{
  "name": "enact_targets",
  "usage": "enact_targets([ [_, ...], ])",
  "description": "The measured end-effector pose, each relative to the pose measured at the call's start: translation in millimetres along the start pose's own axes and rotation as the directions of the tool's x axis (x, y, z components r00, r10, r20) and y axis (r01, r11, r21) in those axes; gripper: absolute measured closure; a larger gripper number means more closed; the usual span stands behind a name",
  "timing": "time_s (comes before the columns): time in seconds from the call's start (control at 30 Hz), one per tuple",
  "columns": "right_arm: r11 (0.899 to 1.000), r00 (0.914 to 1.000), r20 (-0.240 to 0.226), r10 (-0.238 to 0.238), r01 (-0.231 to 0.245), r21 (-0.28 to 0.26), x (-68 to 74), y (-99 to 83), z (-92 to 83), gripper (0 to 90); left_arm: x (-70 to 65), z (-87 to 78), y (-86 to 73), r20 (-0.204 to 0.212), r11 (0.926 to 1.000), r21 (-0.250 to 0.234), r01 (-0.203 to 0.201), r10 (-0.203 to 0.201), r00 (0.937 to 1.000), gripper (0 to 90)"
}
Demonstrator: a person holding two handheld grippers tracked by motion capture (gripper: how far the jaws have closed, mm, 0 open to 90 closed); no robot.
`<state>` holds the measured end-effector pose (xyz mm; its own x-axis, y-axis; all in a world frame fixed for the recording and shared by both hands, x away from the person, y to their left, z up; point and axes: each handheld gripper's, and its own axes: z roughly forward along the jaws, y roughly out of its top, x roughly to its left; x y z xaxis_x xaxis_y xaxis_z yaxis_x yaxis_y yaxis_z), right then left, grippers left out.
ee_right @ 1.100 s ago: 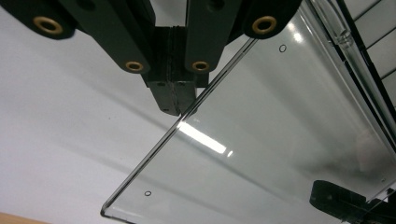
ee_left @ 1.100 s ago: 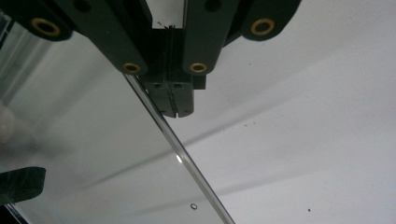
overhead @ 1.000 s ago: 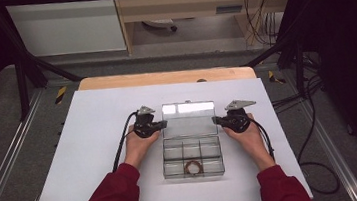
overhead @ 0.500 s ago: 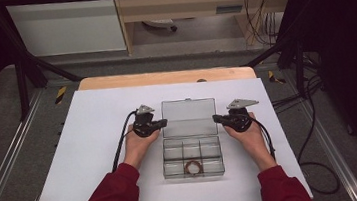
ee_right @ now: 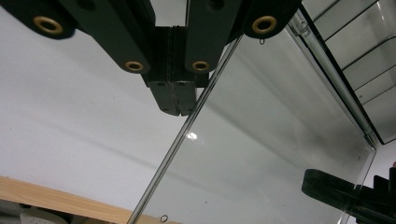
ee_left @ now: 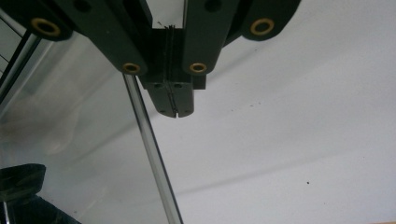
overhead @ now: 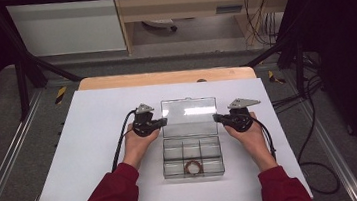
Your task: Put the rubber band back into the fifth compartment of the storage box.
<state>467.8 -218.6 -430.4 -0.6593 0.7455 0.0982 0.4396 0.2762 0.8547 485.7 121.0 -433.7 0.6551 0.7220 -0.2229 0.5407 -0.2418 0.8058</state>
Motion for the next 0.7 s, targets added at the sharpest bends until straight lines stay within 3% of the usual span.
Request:
enact_targets([
  [0.7, 1.000, 1.0000, -0.005, -0.007, 0.007, -0.022, 8.3, 5.1, -11.8, 90.0, -9.2, -10.5, 4.3, 0.004, 0.9998, -0.019, -0.010, 0.010, 0.9999, 89.9],
])
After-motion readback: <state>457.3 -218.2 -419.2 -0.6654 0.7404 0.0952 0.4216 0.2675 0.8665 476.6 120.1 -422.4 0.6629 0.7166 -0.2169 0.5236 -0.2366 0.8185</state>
